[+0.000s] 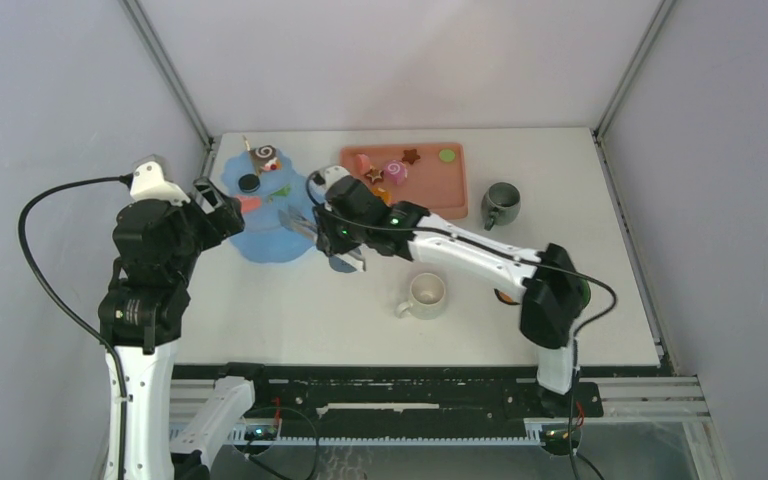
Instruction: Serve the afternoon tea
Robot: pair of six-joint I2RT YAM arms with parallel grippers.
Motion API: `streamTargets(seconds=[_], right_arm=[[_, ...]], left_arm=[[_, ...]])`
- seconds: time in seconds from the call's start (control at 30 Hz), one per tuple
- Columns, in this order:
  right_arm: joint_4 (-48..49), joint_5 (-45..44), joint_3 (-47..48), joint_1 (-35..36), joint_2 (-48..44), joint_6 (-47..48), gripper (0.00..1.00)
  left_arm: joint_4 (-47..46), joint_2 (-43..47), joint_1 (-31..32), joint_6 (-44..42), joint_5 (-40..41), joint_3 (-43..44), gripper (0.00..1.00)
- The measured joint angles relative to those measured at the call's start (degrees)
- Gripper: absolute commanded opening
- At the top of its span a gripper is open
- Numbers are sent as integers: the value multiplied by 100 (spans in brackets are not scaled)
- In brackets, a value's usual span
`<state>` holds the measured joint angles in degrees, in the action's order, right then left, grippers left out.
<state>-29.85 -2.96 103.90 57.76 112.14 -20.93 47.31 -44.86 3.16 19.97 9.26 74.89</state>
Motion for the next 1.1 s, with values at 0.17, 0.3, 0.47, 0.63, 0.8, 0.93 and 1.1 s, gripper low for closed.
streamTargets(seconds=[0.17,0.3,0.47,0.63,0.8,0.93,1.1], right_arm=[[341,-24,-1587,-184,-1469,-46,41],[516,-146,-2387,-669,-2459,-114,41],[507,-337,-2774,-1692,-2691,-195,42],[428,-461,-2811,-2308,-2297,-170,44],[400,-466,-2767,-2459,-1657,-142,44],[302,-470,-2511,-2459,-1193,-129,45],[302,-496,-2015,-2459,-719,-125,48]], left_arm=[[-2,-15,0,0,-44,0,84],[-7,-26,-2,-2,-111,0,84],[-96,-94,20,0,-398,-9,85],[-177,-280,374,0,-494,-13,85],[-208,-568,1025,-4,-490,-15,86],[-223,-876,1381,-11,-448,-26,86],[-219,-1075,1473,-52,-393,-129,87]])
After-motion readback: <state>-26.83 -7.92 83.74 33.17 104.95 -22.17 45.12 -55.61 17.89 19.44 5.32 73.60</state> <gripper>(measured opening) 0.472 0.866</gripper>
